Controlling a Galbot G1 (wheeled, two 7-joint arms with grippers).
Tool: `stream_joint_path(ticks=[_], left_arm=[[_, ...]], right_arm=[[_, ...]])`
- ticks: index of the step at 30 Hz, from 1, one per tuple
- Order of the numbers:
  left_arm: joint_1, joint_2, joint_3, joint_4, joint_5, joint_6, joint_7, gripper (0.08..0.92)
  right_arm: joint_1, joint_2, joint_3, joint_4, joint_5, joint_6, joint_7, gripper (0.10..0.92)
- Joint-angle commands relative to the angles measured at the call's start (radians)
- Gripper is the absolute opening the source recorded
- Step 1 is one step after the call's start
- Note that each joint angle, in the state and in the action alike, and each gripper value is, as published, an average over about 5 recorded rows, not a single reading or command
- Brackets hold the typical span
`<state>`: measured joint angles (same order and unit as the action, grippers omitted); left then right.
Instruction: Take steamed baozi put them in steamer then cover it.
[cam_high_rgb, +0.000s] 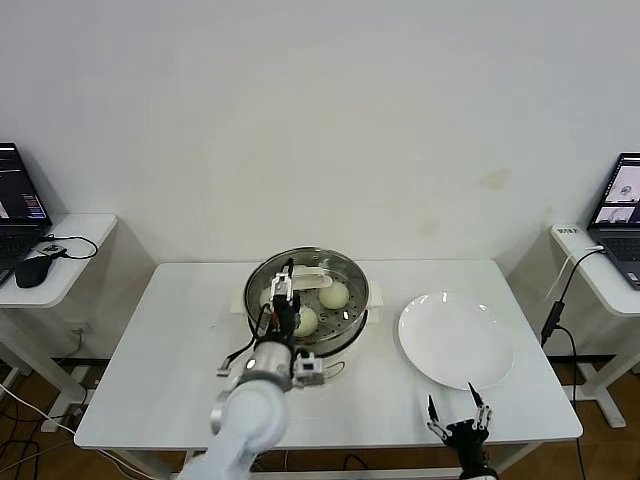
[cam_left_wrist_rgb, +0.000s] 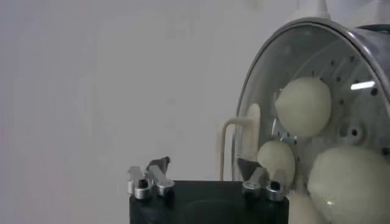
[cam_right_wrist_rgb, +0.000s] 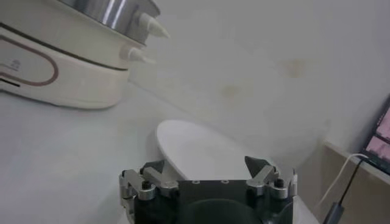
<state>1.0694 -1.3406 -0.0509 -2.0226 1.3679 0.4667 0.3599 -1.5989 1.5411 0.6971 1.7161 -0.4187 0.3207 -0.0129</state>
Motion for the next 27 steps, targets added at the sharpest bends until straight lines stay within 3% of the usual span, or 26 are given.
stream_joint_path(ticks=[1,6,10,19,27], left_arm=[[0.414,0.167,-0.259,-0.407,-0.402,-0.053,-0.140,0.822],[0.579,0.218,-0.580,-0.396,-1.184,-0.177,-0.346,0.823],[0.654,0.202,-0.680,-0.332,-1.592,-0.260,-0.457,0.823],[0.741,0.139,-0.633,-0.198,-1.706,-0.518,-0.476,0.823],[0.769,0.085,-0.576,-0.100,-1.743,-0.593,-0.491,0.823]], right_arm=[[-0.011,-0.005,-0.004,0.010,0.024,-0.004,-0.003,0.823],[-0.028,-0.018,-0.006,0.026,0.073,-0.005,-0.012,0.823],[-0.052,-0.039,-0.010,0.049,0.116,-0.012,-0.020,0.823],[-0.120,-0.113,-0.012,0.127,0.245,-0.044,-0.054,0.823],[-0.153,-0.160,-0.023,0.161,0.340,-0.073,-0.087,0.823]])
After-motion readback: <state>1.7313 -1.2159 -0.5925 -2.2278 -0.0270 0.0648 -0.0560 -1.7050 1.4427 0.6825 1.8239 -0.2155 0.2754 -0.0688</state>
